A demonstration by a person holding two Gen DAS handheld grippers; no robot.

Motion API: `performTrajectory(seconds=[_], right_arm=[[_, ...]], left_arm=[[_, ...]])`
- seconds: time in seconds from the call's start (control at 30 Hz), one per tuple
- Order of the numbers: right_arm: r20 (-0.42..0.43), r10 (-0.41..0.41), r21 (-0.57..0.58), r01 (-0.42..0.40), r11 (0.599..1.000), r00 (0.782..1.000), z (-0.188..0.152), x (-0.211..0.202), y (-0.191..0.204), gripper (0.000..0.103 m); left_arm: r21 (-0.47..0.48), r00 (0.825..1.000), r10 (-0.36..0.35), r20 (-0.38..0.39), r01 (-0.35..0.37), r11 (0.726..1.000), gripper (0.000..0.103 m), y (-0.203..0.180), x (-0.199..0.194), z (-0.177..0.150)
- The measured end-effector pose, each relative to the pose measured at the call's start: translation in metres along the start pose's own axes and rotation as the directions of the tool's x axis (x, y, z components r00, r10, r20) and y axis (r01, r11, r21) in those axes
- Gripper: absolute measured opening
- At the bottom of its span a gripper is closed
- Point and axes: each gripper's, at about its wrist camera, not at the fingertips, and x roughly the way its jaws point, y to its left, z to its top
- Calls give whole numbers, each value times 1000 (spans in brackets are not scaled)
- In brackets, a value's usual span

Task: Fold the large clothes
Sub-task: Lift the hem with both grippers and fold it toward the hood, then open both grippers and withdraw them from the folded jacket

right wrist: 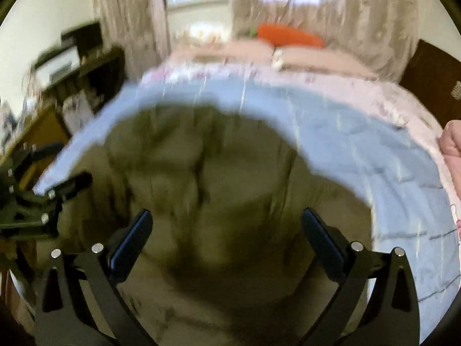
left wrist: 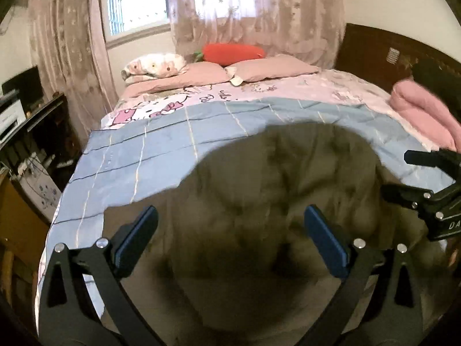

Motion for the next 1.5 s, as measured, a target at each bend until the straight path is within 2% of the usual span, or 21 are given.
performTrajectory(seconds=[0.1, 0.23, 0.33, 0.47, 0.53, 0.63, 0.93, 1.23, 1.43, 1.5], right_arm=[[-16, -26, 43, 27, 999, 1000, 40, 27, 1, 102], [-82, -47, 120, 57, 991, 995, 68, 79, -7, 102], [-161, -37, 169, 65, 984, 986, 63, 113, -18, 102], [-244, -67, 135, 103, 985, 967, 46, 150, -21, 102], [-250, -74, 123, 108, 987, 965, 36, 163, -25, 102], [-242, -77, 124, 110, 986, 967, 28, 177, -29, 102], [-211, -99, 130, 128, 983, 973, 11, 205, -33, 102], [-196, -99, 131, 126, 983, 976, 2, 211, -34, 102], [-198, -103, 123, 129, 984, 975, 2, 212, -33, 102], [-198, -105, 115, 129, 985, 975, 3, 210, -32, 102]], left_arm=[[-23, 996, -14, -87, 12, 1000, 101, -4, 35, 32], [-133, 985, -16, -174, -8, 991, 101, 10, 89, 54], [-209, 962, -47, -267, -10, 978, 101, 27, 134, 46], [-155, 941, -18, -339, -37, 987, 101, 26, 171, 31], [-134, 938, -15, -346, -34, 990, 101, 26, 182, 24], [-172, 937, -47, -345, -14, 985, 101, 31, 192, 19], [-182, 940, -58, -337, -4, 983, 101, 33, 221, 2], [-156, 957, -16, -290, -31, 987, 101, 28, 224, -10], [-137, 956, 7, -294, -50, 989, 101, 25, 226, -11], [-127, 950, 20, -310, -62, 990, 101, 24, 226, -8]])
